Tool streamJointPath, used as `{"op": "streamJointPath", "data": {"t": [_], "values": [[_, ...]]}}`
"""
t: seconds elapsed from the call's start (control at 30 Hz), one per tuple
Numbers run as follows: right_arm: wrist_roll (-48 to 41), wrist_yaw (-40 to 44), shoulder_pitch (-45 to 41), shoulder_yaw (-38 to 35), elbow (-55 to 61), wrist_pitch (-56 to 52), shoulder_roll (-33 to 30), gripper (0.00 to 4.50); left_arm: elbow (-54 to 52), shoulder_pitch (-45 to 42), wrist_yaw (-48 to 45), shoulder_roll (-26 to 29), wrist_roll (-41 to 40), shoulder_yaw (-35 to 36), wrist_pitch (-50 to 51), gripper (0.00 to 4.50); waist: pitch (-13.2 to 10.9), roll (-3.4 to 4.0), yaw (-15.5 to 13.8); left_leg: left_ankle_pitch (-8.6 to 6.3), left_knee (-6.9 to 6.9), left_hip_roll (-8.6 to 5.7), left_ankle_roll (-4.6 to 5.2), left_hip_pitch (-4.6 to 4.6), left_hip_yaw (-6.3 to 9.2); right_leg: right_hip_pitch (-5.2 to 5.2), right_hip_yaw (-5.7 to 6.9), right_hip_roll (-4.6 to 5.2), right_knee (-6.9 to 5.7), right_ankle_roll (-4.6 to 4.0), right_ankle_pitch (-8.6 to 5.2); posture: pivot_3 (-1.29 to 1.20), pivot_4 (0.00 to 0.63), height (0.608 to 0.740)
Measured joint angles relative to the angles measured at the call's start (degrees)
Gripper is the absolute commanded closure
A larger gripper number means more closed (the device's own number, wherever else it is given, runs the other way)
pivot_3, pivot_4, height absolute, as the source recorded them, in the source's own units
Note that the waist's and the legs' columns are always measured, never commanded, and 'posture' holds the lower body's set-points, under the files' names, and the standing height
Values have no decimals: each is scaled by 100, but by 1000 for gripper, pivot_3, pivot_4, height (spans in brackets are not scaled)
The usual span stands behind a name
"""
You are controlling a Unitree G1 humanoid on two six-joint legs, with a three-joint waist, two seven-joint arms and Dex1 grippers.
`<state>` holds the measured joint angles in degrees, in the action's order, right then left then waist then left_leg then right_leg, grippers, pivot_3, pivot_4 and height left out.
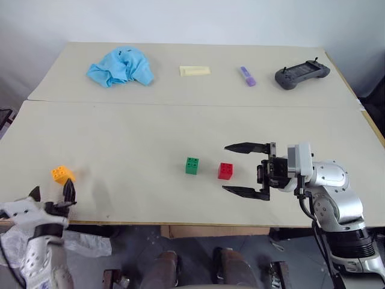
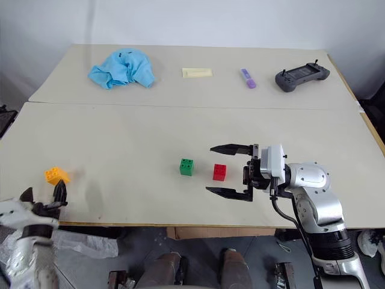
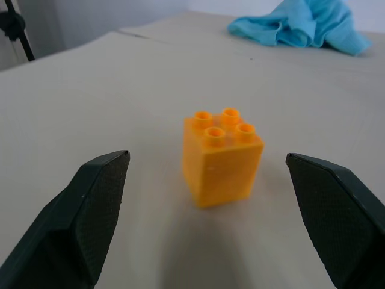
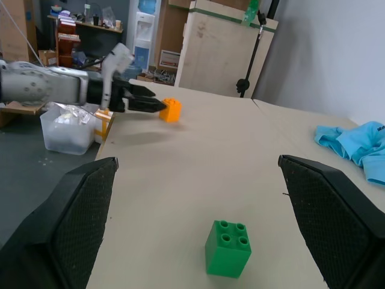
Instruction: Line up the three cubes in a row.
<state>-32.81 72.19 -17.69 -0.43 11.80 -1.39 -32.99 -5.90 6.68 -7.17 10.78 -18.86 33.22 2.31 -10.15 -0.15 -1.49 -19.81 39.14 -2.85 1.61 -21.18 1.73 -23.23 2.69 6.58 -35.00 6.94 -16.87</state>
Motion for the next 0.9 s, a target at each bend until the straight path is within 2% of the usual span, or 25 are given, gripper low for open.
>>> {"op": "streamJointPath", "data": {"t": [0.1, 0.13, 0.2, 0.27, 0.43, 0.47, 0.53, 0.63, 0.73, 0.83, 0.9], "values": [[10, -17, 28, 2, 1, -1, 0, 0, 157, -423, 518, -9, 75, -11, 281, 112, 1, -1, 19, -1, -1, 1, -1, -2, -2, -5, -1, -2, -8, 0, 0, 0, 150, 740], [14, -29, 39, 5, 1, -1, 0, 0, 165, -462, 588, -6, 104, -39, 325, 266, 0, -1, 25, -1, -2, 1, -2, -2, -4, -8, -2, -2, -10, 0, 0, 0, 150, 740], [27, -55, 60, 5, 1, 0, 0, 0, 117, -448, 653, 18, 140, -108, 403, 651, 1, 1, 30, -1, -4, 2, -2, -2, -6, -9, -3, -2, -10, 0, 0, 0, 150, 740], [76, -103, 76, 5, 1, 5, 0, 0, -22, -362, 705, 1, 172, -225, 467, 1365, 2, 1, 15, -1, -4, 1, -2, -1, -6, -7, -4, 0, -1, 0, 0, 0, 150, 740], [133, -192, 144, 2, 2, 25, 0, 0, -153, -241, 727, -44, 238, -344, 468, 2804, 3, 3, 5, -1, -3, 0, -2, 1, -7, -6, -6, 1, -1, 0, 0, 0, 150, 740], [138, -215, 183, 2, 3, 28, 0, 0, -159, -221, 698, -23, 240, -351, 452, 3001, 3, 3, 4, -1, -3, 1, -2, 0, -7, -7, -5, 1, -1, 0, 0, 0, 150, 740], [146, -266, 281, -5, 7, 42, -2, 0, -139, -178, 498, 105, 196, -373, 426, 2978, 3, 3, 5, -1, -3, 1, -2, 0, -7, -7, -5, 1, 0, 0, 0, 0, 150, 740], [204, -325, 374, -24, 13, 82, -32, 0, -13, -215, -285, 586, -30, -476, 308, 2978, 1, 1, -1, 0, -2, 2, -4, -3, -4, -7, -2, 1, 0, -1, -1, 0, 150, 740], [226, -387, 476, -180, 28, 137, -132, 0, 76, -644, -1666, 1399, -445, -667, 136, 2978, 2, 1, -12, 1, -1, 1, -5, -2, 0, -4, 1, 5, 2, -5, 0, 0, 150, 740], [274, -368, 604, -384, -53, 176, -357, 0, 665, -1642, -3794, 2553, -617, -1393, -90, 2978, 2, 4, -18, 3, 0, -5, -4, -3, 7, 0, 13, 6, 5, -12, 2, 0, 150, 740], [316, -360, 718, -558, -139, 261, -493, 0, 1220, -2434, -5088, 3040, -500, -2096, -341, 2978, 8, 17, 13, 3, -4, -14, 1, 0, 3, 3, 16, 5, 1, -11, 3, 0, 150, 740]]}}
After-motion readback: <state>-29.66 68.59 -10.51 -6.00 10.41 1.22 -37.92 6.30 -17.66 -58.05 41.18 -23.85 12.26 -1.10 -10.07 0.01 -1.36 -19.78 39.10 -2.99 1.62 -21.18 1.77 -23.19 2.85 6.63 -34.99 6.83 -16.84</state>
